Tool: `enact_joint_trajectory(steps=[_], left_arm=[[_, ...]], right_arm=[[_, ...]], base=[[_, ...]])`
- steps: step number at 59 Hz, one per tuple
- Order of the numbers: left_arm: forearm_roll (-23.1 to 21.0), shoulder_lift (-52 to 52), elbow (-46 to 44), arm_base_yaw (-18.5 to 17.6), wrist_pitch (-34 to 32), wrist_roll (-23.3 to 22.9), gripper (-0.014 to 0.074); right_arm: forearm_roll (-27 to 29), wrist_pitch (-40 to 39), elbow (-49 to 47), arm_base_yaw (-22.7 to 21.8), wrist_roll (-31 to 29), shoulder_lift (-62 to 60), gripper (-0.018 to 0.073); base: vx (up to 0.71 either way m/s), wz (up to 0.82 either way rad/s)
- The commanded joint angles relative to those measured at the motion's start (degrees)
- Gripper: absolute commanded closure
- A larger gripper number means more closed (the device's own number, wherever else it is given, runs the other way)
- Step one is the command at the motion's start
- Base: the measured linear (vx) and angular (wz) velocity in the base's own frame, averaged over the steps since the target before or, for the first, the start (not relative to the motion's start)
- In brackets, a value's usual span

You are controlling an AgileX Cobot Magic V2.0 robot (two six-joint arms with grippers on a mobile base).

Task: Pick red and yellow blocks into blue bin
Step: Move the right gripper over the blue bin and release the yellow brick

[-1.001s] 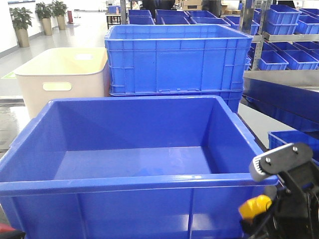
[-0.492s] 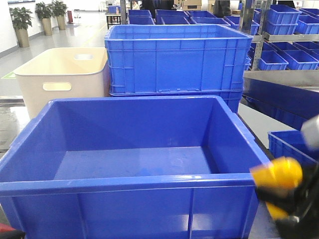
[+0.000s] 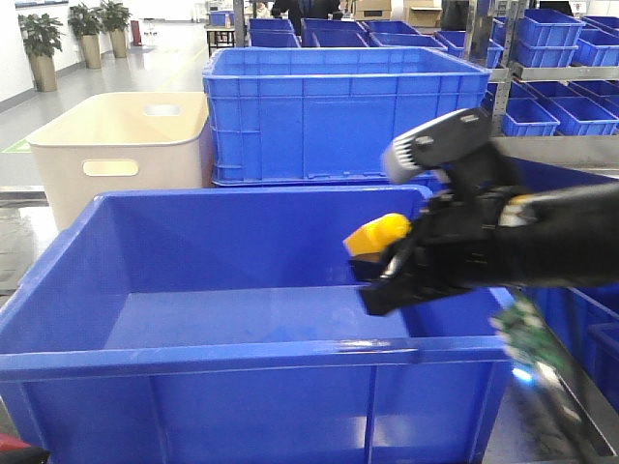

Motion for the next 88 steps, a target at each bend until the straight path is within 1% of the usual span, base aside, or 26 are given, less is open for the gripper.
enact_joint_trajectory(steps=[1,6,9,20,27,34,39,45,48,55,60,68,79,88], left_arm=[[-0.5,-0.3,-1.4,-0.5,-3.9,-0.5,0.038],[-0.5,-0.3,-1.4,-0.5,-3.9,-0.5,0.038],[-0.5,-0.3,-1.4,-0.5,-3.9,-0.5,0.038],[-0.5,-0.3,-1.4,-0.5,-3.9,-0.5,0.038],[-0.5,-0.3,-1.4,-0.5,-3.9,-0.5,0.038],[-0.5,-0.3,-1.4,-0.5,-3.9,-0.5,0.038],[-0.5,-0.3,-1.4,-0.5,-3.9,-0.5,0.038],[-0.5,-0.3,-1.4,-0.5,-3.9,-0.5,0.038],[-0.5,-0.3,-1.4,-0.5,-3.9,-0.5,0.038],[-0.5,-0.3,-1.4,-0.5,-3.9,-0.5,0.038],[-0.5,-0.3,-1.4,-0.5,-3.9,-0.5,0.038],[-0.5,-0.3,-1.4,-0.5,-3.9,-0.5,0.038],[-0.5,-0.3,-1.4,-0.5,-3.9,-0.5,0.038],[-0.5,-0.3,-1.4,-0.5,-3.9,-0.5,0.038]], right_arm=[[0.4,-4.7,-4.6,-0.1,-0.7,2.8,0.0306],[0.4,-4.8,-6.0,-0.1,-0.7,6.2,0.0264],[0.4,-5.0,-6.4,-0.1,-0.4,7.6,0.022],[0.5,-6.1,-6.6,-0.1,2.3,9.4,0.0001],[0.5,-5.9,-6.6,-0.1,2.0,7.7,-0.0076],[0.5,-3.8,-6.6,-0.1,2.1,3.5,-0.0075],[0.6,-0.1,-6.6,-0.1,3.1,0.1,-0.0059],[0.6,4.6,-5.1,-0.1,7.9,-5.0,-0.0021],[0.5,5.3,-2.5,-0.1,9.9,-8.2,-0.0003],[0.5,2.5,6.5,-0.1,10.3,-15.7,0.003],[0.4,0.9,13.5,-0.1,10.1,-20.8,0.0032],[0.4,0.9,22.6,-0.1,10.1,-28.6,0.0032],[-2.6,1.0,32.2,-0.1,10.0,-37.0,0.0032],[-2.6,1.0,37.8,-0.1,10.0,-42.1,0.0032]], base=[[0.0,0.0],[0.0,0.0],[0.0,0.0],[0.0,0.0],[0.0,0.0],[0.0,0.0],[0.0,0.0],[0.0,0.0],[0.0,0.0],[0.0,0.0],[0.0,0.0],[0.0,0.0],[0.0,0.0],[0.0,0.0]])
